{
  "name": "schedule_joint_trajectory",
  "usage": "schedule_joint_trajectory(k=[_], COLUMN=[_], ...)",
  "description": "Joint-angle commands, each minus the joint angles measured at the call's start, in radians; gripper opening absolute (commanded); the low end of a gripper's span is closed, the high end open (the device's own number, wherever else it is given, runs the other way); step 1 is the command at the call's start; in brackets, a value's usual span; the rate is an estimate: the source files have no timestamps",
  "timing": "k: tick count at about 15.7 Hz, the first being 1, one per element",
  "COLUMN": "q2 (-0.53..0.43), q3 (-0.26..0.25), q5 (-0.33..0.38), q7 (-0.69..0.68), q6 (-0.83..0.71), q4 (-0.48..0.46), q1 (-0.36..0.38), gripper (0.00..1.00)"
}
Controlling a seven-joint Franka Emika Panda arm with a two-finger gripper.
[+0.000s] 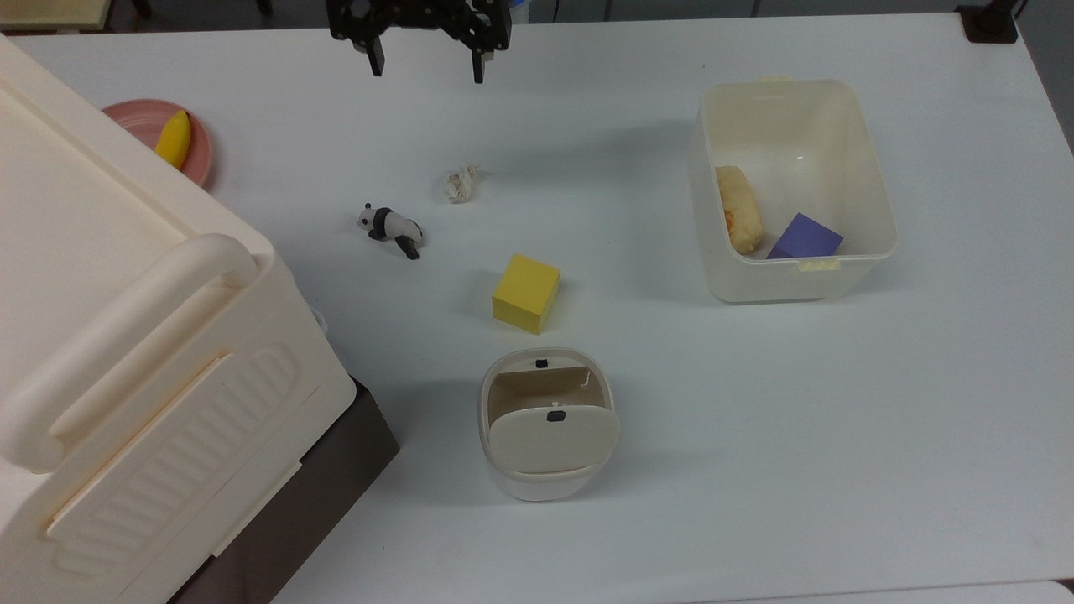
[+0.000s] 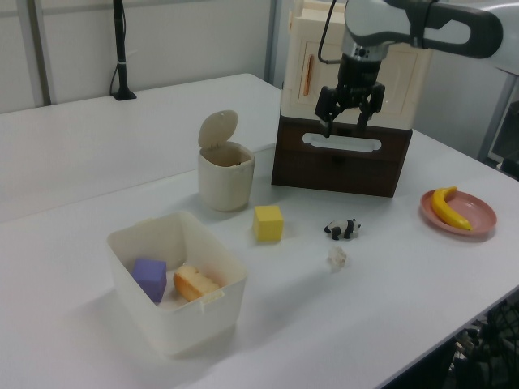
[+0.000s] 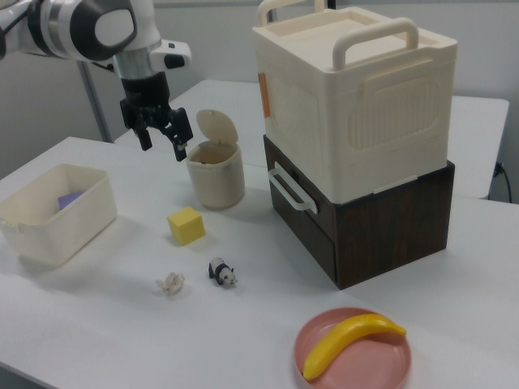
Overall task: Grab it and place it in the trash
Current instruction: 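Move the open gripper toward the small crumpled white item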
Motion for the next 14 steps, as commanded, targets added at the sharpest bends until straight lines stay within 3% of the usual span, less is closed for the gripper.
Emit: schedule_joint_trajectory(k=[1, 14], q2=[0.003, 0.02], q3=[-0.002, 0.007], q5=[0.046, 0.046], q7=[-0.064, -0.059], q6=[-0.064, -0.062], q4=[0.049, 0.042], q1=[-0.04, -0.029], gripper=[1.0, 1.0])
